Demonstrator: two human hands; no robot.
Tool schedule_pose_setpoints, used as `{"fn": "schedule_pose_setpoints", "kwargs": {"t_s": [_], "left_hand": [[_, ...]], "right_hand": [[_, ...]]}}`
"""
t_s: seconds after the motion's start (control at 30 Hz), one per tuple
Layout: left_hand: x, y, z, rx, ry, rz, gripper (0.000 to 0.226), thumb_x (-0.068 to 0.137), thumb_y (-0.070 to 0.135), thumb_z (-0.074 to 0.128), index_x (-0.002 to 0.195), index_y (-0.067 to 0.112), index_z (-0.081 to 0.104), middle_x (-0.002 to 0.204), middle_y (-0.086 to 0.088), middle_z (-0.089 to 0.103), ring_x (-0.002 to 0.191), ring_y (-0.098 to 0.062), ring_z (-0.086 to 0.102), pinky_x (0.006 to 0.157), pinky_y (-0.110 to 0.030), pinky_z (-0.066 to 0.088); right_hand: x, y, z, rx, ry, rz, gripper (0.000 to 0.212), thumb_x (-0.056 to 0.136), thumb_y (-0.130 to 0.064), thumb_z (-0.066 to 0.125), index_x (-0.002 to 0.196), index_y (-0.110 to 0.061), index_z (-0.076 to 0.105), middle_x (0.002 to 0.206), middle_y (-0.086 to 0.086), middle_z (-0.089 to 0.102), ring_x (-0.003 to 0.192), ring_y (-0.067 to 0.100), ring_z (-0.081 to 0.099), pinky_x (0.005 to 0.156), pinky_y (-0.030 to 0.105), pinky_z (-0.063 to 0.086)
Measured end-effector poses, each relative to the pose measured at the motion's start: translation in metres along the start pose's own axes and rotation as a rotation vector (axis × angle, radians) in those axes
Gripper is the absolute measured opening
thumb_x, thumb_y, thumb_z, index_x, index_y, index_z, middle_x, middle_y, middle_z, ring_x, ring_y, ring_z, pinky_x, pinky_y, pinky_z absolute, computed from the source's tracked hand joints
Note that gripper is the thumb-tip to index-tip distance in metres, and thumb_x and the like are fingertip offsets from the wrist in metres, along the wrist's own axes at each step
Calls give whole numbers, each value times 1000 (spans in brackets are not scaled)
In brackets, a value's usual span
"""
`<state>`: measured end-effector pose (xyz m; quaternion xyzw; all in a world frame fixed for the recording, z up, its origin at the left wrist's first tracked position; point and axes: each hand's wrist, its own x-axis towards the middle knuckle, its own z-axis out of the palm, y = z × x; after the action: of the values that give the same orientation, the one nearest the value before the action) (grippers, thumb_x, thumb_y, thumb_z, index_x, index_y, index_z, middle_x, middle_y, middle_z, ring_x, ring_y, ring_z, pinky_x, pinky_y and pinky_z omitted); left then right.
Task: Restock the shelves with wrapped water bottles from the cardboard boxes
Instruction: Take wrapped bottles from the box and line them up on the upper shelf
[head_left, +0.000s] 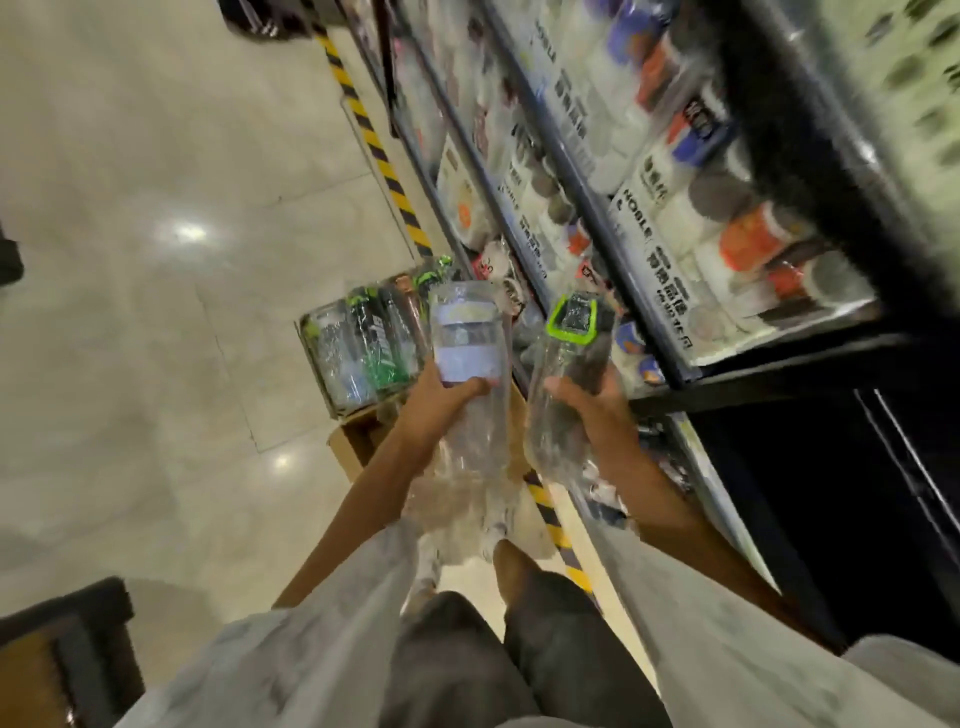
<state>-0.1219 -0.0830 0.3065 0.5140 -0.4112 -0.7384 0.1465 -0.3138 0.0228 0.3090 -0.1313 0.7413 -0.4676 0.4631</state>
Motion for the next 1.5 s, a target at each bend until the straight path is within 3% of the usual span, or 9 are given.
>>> {"fn": "schedule_pose_setpoints", "kwargs": {"t_s": [0.17,0.3,0.5,0.63,0.7,0.8,1.0,1.23,1.5], "left_hand": [[-72,80,25,3,-170,144,43,78,30,86,117,28,70,108,2,79,100,-22,76,86,-43,62],[-120,116,46,66,-327,245,68,66,32,86,131,21,68,123,-3,75,113,-27,72,96,-48,57],[-178,134,97,166,-485,298,68,70,23,85,134,16,65,122,-14,74,109,-39,72,96,-64,55],[-227,135,145,210,-660,328,70,64,18,88,130,8,66,114,-17,76,101,-38,74,84,-51,62],[-253,130,165,200,-721,318,68,66,10,88,129,10,64,110,-13,78,96,-32,76,75,-42,62],[-294,115,192,216,-840,308,67,70,15,83,133,17,61,118,-11,76,104,-32,74,82,-42,59],[-388,70,245,267,-1010,326,68,68,20,82,133,23,61,119,-5,76,107,-26,74,81,-36,59],[-498,1,295,339,-1187,332,72,68,22,83,136,20,61,121,-6,76,109,-28,73,81,-35,58],[-605,-60,358,372,-1350,350,67,70,23,82,134,24,61,122,-3,75,108,-25,74,78,-31,59]], "right_hand": [[-94,-73,-14,95,29,-215,59,88,2,76,141,-15,55,113,-12,78,106,9,73,88,25,56],[-168,-101,-35,192,125,-300,88,68,-28,92,146,-21,52,133,-4,71,125,15,66,110,43,50],[-265,-103,-80,204,305,-417,81,65,-49,89,138,-37,55,129,-10,71,122,13,67,105,43,51],[-325,-88,-116,269,476,-487,84,66,-49,88,141,-32,53,129,-8,71,121,13,68,103,40,53],[-357,-77,-134,307,553,-502,80,70,-44,90,139,-35,52,126,-13,72,118,10,68,99,34,54],[-406,-56,-159,349,673,-531,70,73,-36,90,132,-39,53,118,-20,73,112,4,70,89,22,54],[-513,-4,-199,428,874,-576,67,75,-32,87,132,-39,52,118,-20,72,109,1,69,84,18,55],[-638,70,-233,454,1073,-572,84,61,-57,86,136,-45,50,124,-21,70,118,7,67,98,35,52],[-740,129,-272,500,1220,-587,70,75,-40,89,134,-44,51,119,-25,70,113,3,68,92,30,53]]}}
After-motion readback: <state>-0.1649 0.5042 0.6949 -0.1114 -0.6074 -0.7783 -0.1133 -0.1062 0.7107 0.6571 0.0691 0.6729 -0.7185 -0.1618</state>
